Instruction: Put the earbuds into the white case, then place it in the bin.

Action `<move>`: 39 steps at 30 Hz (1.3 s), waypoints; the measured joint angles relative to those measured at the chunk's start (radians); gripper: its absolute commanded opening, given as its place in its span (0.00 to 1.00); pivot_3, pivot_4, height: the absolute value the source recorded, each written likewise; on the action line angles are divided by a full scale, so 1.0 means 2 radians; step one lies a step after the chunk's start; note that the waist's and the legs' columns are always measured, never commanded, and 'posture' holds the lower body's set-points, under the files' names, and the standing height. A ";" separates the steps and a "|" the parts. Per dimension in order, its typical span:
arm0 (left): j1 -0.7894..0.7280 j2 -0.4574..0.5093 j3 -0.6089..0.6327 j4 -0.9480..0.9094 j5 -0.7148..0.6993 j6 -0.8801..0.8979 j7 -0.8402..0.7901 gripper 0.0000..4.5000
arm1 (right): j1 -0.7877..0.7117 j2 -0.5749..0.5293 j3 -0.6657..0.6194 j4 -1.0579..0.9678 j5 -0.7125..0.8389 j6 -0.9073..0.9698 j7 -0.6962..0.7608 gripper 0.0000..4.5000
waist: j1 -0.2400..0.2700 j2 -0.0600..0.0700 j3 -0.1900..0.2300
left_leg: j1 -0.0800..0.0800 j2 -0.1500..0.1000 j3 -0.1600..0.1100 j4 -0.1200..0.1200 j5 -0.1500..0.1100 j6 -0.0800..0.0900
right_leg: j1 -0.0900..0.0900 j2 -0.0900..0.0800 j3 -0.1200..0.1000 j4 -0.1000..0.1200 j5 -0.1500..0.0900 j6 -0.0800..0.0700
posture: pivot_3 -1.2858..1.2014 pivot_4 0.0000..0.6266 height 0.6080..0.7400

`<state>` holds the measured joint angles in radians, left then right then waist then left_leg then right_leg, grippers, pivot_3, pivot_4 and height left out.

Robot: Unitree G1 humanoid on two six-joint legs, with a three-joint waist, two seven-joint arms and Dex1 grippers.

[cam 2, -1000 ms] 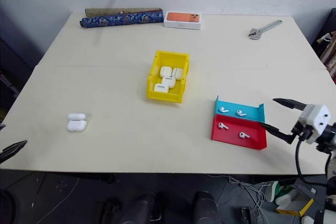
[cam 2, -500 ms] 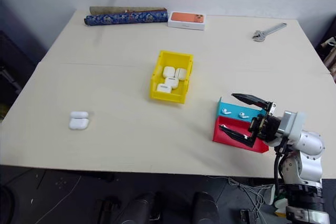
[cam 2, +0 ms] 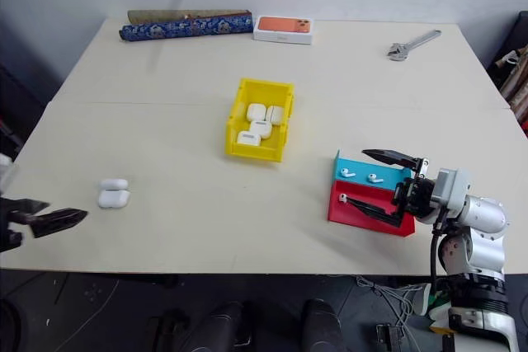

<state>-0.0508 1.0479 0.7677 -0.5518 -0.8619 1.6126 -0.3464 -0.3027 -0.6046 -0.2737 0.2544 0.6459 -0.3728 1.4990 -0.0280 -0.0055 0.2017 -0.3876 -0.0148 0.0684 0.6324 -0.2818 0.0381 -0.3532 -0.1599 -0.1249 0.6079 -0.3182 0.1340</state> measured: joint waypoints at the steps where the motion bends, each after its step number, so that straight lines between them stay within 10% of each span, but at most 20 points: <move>1: -0.021 -0.019 -0.019 -0.004 -0.002 0.001 0.033 0.99 | -0.003 -0.002 -0.001 0.003 -0.001 0.000 0.000 1.00 | 0.000 0.000 0.000 | 0.000 0.000 0.000 0.000 0.000 0.000 | 0.000 0.000 0.001 0.000 0.000 0.000 | 0.52 0.24 1.00; 11: -0.118 -0.172 -0.122 0.034 0.069 0.004 0.219 0.99 | -0.009 -0.009 -0.005 0.012 -0.009 -0.002 -0.003 1.00 | 0.007 -0.001 0.000 | -0.001 0.004 0.001 0.008 0.000 -0.002 | 0.000 0.006 0.006 0.002 0.000 -0.001 | 0.52 0.24 1.00; 39: -0.185 -0.219 -0.194 0.130 0.200 -0.026 0.187 0.99 | 0.012 -0.010 -0.011 0.011 -0.009 -0.021 -0.015 1.00 | 0.027 0.001 -0.001 | 0.001 0.005 0.004 0.008 -0.002 -0.005 | -0.002 0.005 0.009 0.005 -0.001 -0.001 | 0.52 0.24 1.00</move>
<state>-0.4211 0.6090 0.3801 -0.2908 -0.4610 1.5603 0.0285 -0.2789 -0.6240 -0.2964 0.2756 0.6275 -0.4150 1.4696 0.0265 -0.0032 0.1993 -0.3864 -0.0058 0.0766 0.6490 -0.2853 0.0280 -0.3563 -0.1499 -0.1066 0.6178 -0.3195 0.1310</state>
